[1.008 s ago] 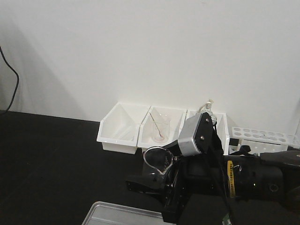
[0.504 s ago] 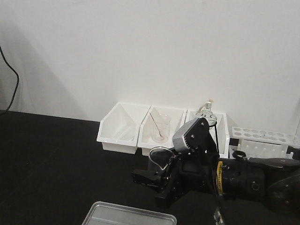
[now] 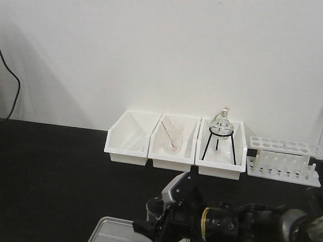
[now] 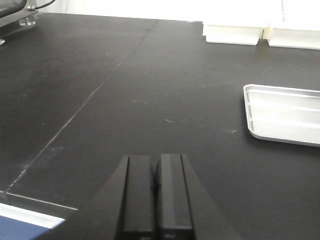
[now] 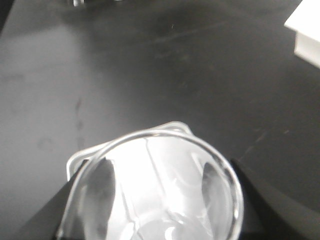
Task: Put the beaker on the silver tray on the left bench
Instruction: 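Lower the held beaker onto the silver tray with the right gripper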
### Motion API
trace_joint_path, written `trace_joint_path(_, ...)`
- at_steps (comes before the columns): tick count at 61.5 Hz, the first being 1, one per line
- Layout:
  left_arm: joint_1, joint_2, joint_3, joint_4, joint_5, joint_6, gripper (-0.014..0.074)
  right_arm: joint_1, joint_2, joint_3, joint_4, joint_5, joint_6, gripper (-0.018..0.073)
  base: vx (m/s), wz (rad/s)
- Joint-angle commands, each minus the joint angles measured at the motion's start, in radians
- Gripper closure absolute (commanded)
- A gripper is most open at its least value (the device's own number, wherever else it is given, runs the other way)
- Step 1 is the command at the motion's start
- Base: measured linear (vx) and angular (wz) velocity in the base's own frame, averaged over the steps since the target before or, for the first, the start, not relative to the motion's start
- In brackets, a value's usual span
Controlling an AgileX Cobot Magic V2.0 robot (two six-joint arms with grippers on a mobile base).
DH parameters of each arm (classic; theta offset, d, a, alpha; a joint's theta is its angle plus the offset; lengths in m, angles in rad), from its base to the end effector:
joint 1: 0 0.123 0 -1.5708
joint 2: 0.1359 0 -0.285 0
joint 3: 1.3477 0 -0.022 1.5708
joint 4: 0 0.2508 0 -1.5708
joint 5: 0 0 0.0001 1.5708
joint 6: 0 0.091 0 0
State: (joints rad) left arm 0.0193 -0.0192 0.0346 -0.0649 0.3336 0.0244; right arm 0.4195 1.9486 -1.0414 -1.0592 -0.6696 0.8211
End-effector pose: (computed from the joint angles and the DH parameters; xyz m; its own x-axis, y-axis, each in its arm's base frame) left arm 0.0534 -0.0009 0.1725 -0.2580 -0.0419 -0.9652 -0.0083 0.9991 -0.0412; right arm 0.3418 0.2063 0.1695 -0.2935 -0.2487 -0.9231 -0.8319 0.5422 0.1184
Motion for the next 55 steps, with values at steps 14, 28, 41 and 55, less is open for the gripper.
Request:
trace_joint_path(14, -0.005, -0.008, 0.018, -0.005, -0.084, 0.000, 0.0595, 0.074, 0.075, -0.030, 0.315, -0.027, -0.155, 0.0571, 0.00, 0.00)
trace_joint_path(28, -0.005, -0.008, 0.018, -0.005, -0.084, 0.000, 0.0595, 0.088, 0.141, -0.030, 0.314, -0.019, -0.166, 0.0566, 0.00, 0.00)
trace_joint_path(41, -0.005, -0.008, 0.018, -0.005, -0.084, 0.000, 0.0595, 0.088, 0.146, -0.030, 0.314, 0.024, -0.161, 0.0542, 0.00, 0.00)
trace_joint_path(55, -0.005, -0.008, 0.018, -0.005, -0.084, 0.000, 0.0595, 0.088, 0.146, -0.030, 0.313, 0.063, -0.133, 0.0422, 0.00, 0.00)
